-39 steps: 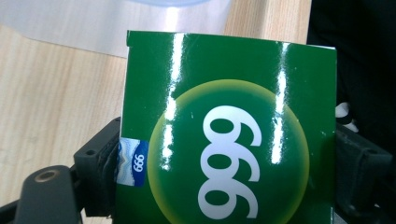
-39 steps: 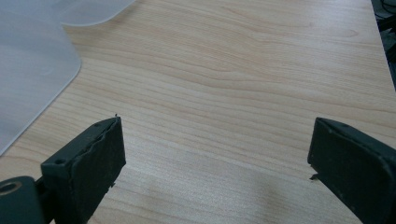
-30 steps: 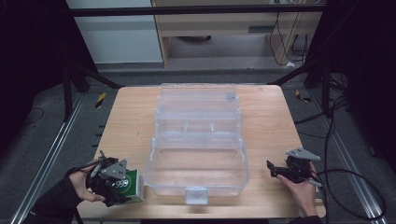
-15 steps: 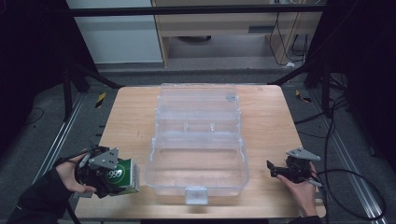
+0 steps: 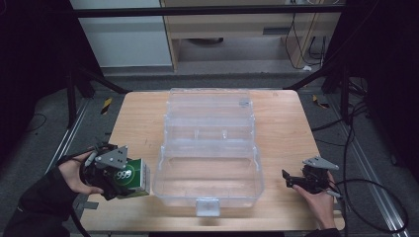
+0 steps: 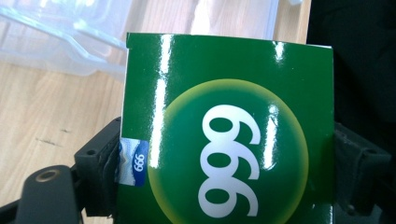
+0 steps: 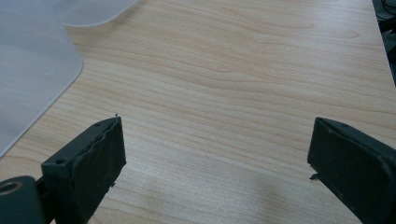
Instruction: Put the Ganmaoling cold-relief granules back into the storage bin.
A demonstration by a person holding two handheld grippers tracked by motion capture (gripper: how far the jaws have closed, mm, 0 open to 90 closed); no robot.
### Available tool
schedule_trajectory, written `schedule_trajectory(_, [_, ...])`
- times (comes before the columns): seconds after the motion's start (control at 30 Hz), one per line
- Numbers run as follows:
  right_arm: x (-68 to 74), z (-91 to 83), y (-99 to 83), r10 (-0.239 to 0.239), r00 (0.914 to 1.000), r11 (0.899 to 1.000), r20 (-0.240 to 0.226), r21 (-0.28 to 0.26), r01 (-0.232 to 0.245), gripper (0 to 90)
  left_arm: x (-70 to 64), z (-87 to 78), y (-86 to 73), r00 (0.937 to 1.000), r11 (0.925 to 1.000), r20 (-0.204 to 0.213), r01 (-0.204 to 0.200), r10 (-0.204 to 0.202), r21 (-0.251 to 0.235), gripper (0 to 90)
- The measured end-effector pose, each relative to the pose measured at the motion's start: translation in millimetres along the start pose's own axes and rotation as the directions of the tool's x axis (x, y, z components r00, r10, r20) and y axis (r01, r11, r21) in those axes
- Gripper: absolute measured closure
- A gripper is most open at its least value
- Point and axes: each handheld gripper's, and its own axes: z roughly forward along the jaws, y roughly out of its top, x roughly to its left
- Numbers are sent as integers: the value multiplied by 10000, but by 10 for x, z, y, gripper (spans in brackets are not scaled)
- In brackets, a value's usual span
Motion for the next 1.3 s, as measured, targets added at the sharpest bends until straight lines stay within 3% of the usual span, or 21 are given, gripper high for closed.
schedule_trajectory(0.53, [5,3,-1,3,10000,10000,-65,28,-3,47,77,-2,240,9997,9997,58,-252,252,25,145])
schedule_trajectory(1.3, [2,1,0,-3,10000,10000,-81,-9,3,48,160,130,648,9953,9953,124,-963,963,-38,146])
